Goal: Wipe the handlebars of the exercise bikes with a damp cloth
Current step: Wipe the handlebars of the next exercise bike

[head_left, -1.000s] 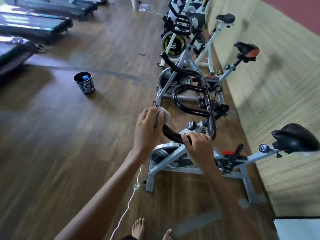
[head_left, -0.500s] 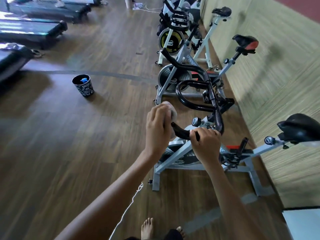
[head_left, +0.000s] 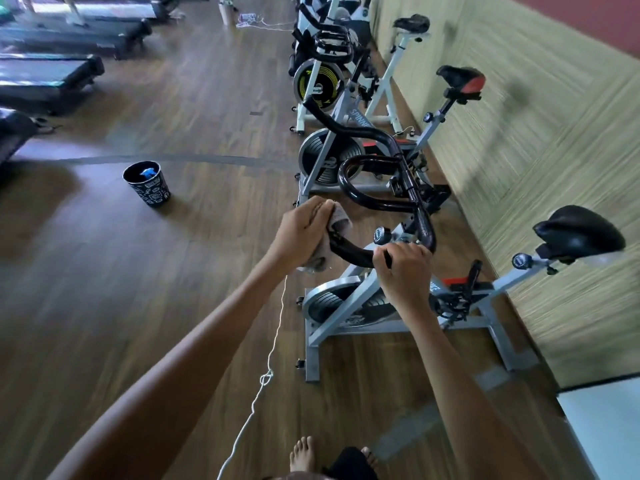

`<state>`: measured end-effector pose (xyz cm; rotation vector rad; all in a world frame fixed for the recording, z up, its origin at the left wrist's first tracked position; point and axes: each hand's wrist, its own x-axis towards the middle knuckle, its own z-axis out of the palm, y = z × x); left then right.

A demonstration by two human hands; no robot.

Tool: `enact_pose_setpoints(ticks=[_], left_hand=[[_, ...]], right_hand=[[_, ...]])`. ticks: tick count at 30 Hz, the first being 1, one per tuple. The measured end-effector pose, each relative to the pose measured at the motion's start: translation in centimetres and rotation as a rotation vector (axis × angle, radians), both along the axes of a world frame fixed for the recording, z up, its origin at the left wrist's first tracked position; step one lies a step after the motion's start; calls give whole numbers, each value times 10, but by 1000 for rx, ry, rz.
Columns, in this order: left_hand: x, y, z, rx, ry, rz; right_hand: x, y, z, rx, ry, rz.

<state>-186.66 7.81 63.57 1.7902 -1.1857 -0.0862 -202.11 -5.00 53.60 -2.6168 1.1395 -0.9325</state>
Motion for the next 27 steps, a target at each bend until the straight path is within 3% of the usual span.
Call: enact_pose_setpoints(ticks=[2,5,6,9,10,13,15,18,20,24,27], left_hand=[[-12,1,-8,-79,-16,61],[-15,8,-16,-139,-208,9],[-13,6,-11,-112,-165,-4],[-10,-3,10,-38,215,117],[-11,-2,12,-85,181,146],[-25,4,2,-236,-372,13],[-31,1,-17,-149,-693,-48],[-27,-8,-42,39,-1120,90],[-26,-12,-46,158,-1262,87],[-45,-18,-50,334,-1274,-1],[-26,-8,-32,314,-1390,44]], right_hand=[[0,0,0,6,-6,4],[0,3,2,3,-35,3],[-1,3,3,-2,-38,6],[-4,5,6,-23,-24,17],[-4,5,6,-26,-23,21],[-6,3,5,-9,-1,50],[-12,-2,6,-18,49,106],[-23,-17,8,-94,157,224],[-27,-23,9,-112,186,281],[-27,-27,10,-115,194,330],[-30,-30,13,-102,168,368]])
